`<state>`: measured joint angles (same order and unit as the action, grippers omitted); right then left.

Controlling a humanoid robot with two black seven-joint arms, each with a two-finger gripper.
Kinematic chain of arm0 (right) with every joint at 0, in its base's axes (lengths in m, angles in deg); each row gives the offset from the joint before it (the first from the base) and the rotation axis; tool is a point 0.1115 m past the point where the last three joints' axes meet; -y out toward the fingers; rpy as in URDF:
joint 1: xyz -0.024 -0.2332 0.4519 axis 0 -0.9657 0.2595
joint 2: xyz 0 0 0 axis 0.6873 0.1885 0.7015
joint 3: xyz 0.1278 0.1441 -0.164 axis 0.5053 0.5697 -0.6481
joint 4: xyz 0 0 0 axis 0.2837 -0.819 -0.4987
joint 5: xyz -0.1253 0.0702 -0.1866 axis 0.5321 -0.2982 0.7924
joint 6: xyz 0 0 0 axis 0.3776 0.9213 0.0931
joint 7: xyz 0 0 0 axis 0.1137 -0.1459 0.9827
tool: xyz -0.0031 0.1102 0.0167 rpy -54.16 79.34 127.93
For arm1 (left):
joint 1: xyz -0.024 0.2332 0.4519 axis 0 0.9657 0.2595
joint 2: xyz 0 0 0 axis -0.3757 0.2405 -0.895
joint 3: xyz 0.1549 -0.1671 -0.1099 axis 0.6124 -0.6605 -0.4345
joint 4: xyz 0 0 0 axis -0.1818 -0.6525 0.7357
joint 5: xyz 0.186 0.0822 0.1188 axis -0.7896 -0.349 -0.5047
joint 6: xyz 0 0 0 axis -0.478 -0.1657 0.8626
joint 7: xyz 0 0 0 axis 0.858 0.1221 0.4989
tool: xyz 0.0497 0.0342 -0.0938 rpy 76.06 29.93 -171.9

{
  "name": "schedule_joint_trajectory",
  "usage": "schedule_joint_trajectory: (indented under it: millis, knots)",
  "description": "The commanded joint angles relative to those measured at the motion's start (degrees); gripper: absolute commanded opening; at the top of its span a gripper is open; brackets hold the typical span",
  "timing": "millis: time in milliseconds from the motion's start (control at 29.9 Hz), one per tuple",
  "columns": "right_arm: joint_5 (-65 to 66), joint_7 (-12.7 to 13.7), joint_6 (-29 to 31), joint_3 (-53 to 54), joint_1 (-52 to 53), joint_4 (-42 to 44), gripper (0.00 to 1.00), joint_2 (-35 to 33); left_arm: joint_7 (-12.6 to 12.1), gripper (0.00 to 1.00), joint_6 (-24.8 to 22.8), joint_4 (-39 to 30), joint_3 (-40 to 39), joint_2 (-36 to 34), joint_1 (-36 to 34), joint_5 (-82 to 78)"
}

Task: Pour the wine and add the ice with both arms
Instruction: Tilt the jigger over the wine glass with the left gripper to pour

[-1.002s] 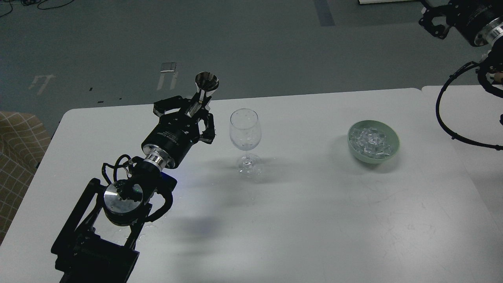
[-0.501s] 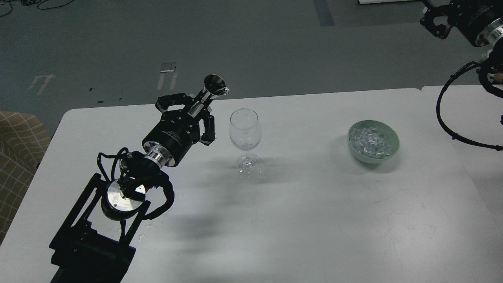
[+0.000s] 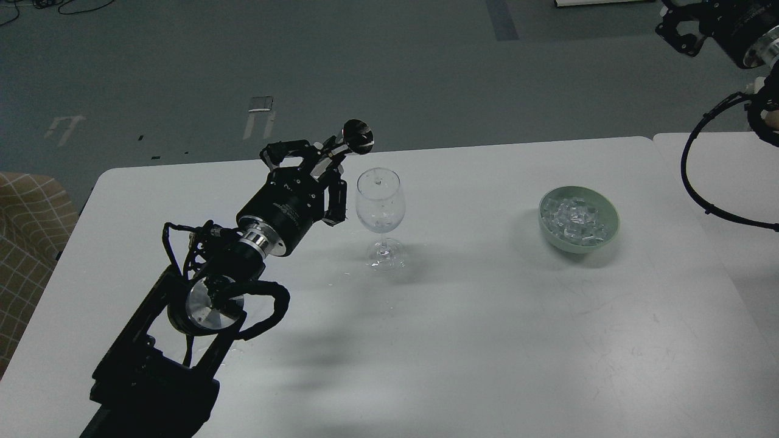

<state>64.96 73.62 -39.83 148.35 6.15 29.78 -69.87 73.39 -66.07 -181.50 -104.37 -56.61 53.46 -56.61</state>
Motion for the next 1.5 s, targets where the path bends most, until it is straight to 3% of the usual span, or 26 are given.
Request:
schedule_joint_trajectory:
  millis: [0,334,601,1470]
  knots:
    - [0.0,0.0,0.0,-0.1,0.0,0.0,1.0,0.0,0.0,0.05,-0.8,0.4,0.5,-0.1,0.0,-1.7]
    - [-0.1,0.0,0.0,0.0,-0.3,0.0,1.0,-0.1,0.4,0.05,-2.9,3.4,0.4,-3.5,-1.5,-3.5]
    - [-0.1,0.0,0.0,0.4,-0.4,0.0,1.0,0.0,0.2,0.05,-7.2,4.7,0.5,-3.9,-1.4,-8.2]
    - [-0.1,0.0,0.1,1.3,-1.0,-0.6,1.0,-0.7,0.8,0.05,-10.2,5.2,2.8,-7.5,-3.1,-20.0]
